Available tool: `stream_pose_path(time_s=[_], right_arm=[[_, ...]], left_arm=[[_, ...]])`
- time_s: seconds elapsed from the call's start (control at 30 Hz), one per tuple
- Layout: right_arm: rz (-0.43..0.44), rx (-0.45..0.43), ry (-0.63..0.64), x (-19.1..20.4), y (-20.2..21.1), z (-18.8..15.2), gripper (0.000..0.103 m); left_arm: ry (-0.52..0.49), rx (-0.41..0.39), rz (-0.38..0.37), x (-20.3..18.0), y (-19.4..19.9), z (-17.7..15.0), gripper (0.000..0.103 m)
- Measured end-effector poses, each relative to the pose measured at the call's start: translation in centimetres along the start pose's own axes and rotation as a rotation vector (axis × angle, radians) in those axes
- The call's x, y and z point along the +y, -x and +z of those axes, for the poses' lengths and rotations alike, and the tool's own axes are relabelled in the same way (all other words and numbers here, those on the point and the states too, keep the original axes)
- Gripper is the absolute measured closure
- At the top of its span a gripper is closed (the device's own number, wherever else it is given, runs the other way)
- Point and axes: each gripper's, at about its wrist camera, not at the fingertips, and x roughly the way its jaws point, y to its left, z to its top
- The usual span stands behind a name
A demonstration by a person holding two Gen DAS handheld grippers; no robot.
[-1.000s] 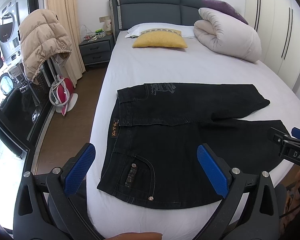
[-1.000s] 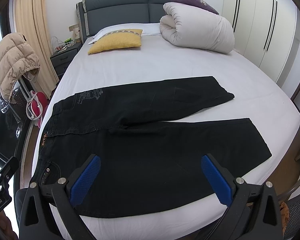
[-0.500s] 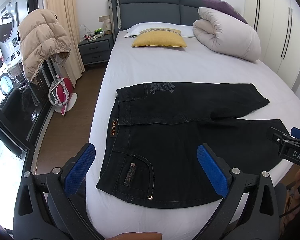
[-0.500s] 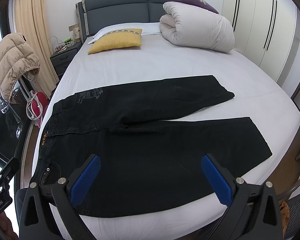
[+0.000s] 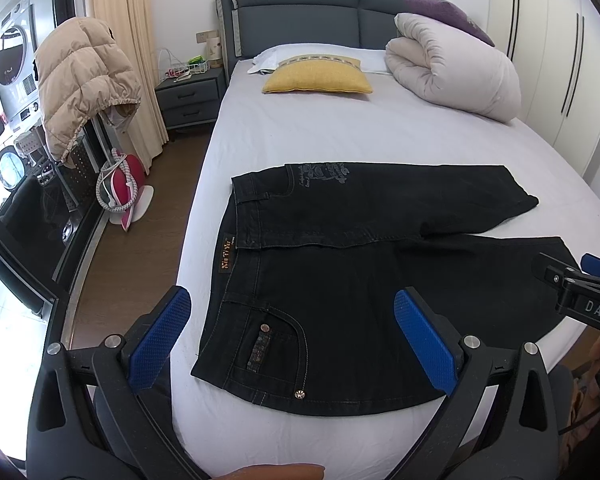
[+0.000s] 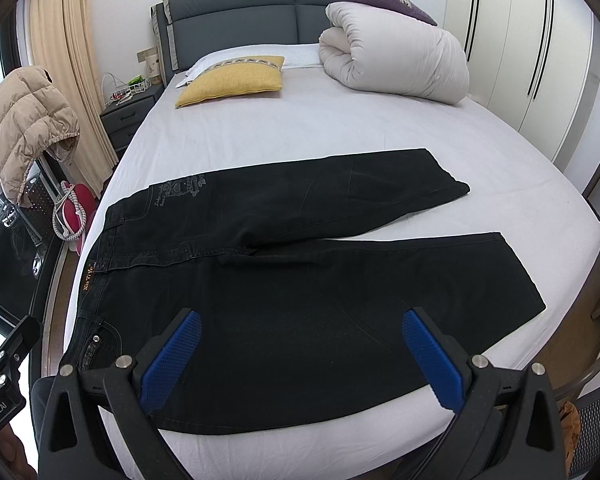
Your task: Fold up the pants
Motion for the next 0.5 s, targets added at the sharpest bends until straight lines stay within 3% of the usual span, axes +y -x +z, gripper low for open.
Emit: stream_pose_path(time_s=[0.37, 0.5], right_arm=[[0.001, 0.001, -0.001, -0.01, 0.00, -0.04, 0.000], [0.003, 0.002, -0.003, -0.01, 0.09, -0.14, 0.000]], left_arm=[[-0.001, 0.013, -0.010, -0.23, -0.29, -0.17, 0.000], [-0.011, -0.005, 0.035, -0.37, -0.22, -0.18, 0.000]])
